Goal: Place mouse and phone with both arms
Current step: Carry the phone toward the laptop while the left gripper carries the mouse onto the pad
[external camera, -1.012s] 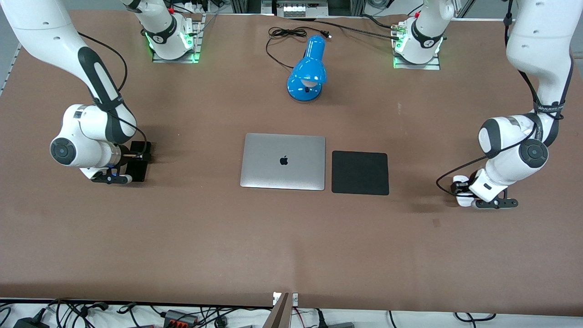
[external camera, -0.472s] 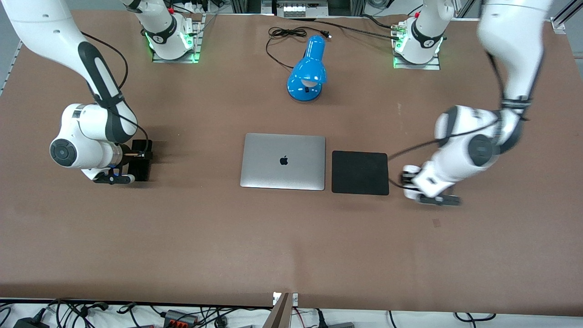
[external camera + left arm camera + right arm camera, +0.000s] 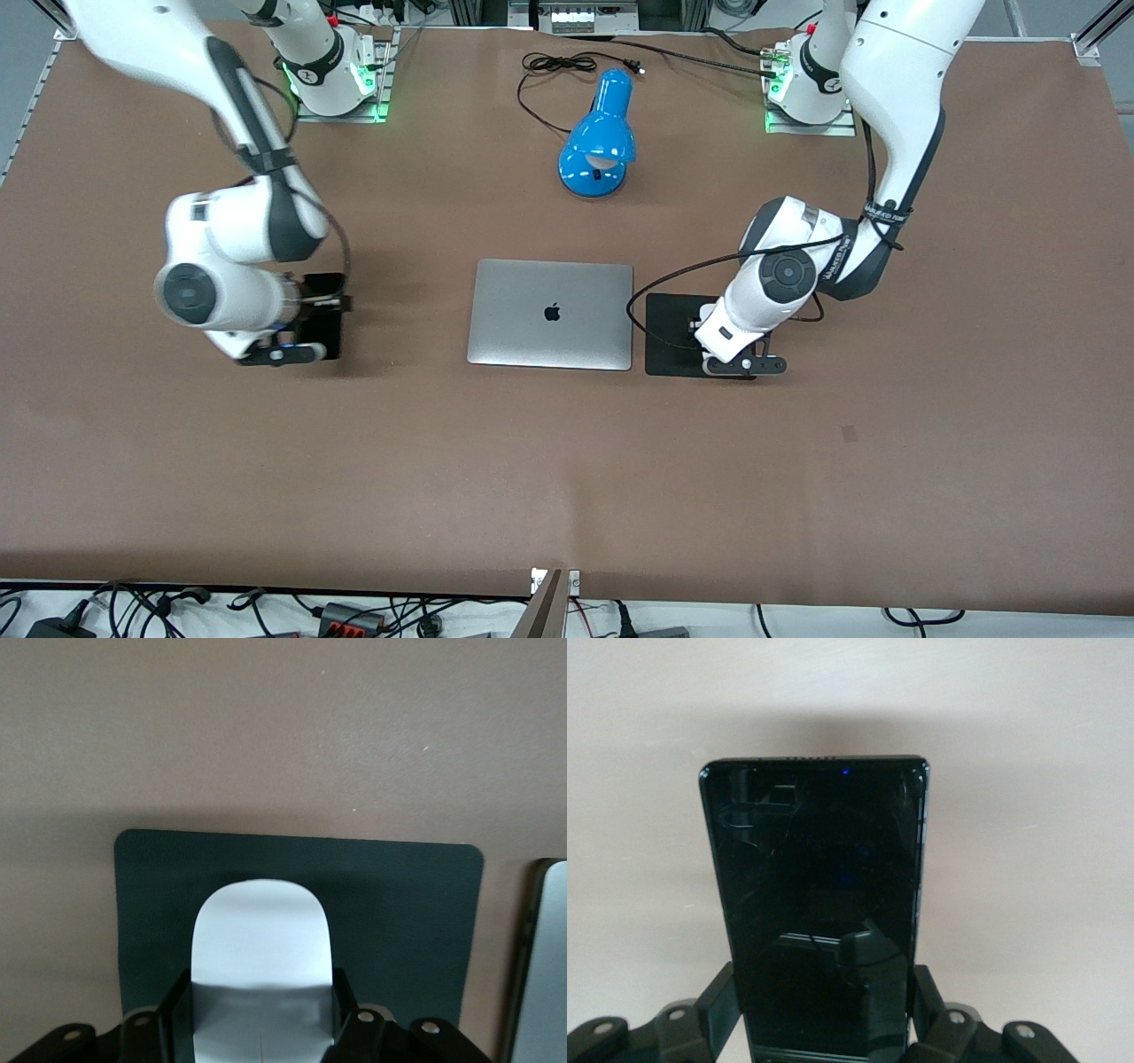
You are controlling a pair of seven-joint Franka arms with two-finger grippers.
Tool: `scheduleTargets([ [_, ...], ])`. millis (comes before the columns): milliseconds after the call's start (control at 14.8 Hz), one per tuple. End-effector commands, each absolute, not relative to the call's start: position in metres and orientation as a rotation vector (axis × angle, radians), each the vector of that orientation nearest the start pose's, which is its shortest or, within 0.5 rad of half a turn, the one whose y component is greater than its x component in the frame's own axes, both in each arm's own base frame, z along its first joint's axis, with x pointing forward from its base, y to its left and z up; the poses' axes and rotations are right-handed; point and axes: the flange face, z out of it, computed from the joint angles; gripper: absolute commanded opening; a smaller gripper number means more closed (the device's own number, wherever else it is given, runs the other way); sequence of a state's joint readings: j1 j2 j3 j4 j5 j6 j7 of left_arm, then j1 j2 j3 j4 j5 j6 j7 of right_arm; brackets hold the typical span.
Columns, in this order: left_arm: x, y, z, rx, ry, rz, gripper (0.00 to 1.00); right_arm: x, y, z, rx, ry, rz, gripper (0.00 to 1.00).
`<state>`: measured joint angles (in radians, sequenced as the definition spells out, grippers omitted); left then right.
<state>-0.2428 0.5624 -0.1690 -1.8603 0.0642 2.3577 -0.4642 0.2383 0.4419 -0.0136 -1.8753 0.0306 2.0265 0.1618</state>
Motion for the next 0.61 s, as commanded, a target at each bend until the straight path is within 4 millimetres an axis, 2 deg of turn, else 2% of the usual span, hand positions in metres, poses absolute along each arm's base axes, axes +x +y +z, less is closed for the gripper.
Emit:
scheduleTargets([
  [0, 0.582, -0.241, 0.200, -3.144, -0.048, 0.074, 0.43, 0.576, 0.181, 0.245, -3.173, 0.041, 0.448, 0.29],
  [135, 0.577, -0.242, 0.190, -3.151, -0.062, 0.068, 0.43, 0.570, 0.209, 0.228, -3.193, 0.167, 0.404, 0.29],
  [270, 0.569, -0.255, 0.181, -3.156, -0.030, 0.061, 0.47, 0.568, 0.212, 0.210, -3.196, 0.221, 0.414, 0.29],
  [337, 0.566, -0.260, 0.177, -3.163, -0.018, 0.046, 0.53, 0.566, 0.213, 0.200, -3.177, 0.301, 0.436, 0.29],
  [405, 0.566, -0.260, 0.174, -3.168, -0.018, 0.036, 0.69, 0.565, 0.217, 0.193, -3.137, 0.384, 0.459, 0.30],
  [472, 0.566, -0.254, 0.175, -3.165, -0.024, 0.036, 1.00, 0.562, 0.225, 0.191, -3.121, 0.398, 0.458, 0.30],
  [540, 0.568, -0.252, 0.182, -3.166, -0.019, 0.023, 1.00, 0.558, 0.238, 0.191, -3.125, 0.368, 0.442, 0.30],
])
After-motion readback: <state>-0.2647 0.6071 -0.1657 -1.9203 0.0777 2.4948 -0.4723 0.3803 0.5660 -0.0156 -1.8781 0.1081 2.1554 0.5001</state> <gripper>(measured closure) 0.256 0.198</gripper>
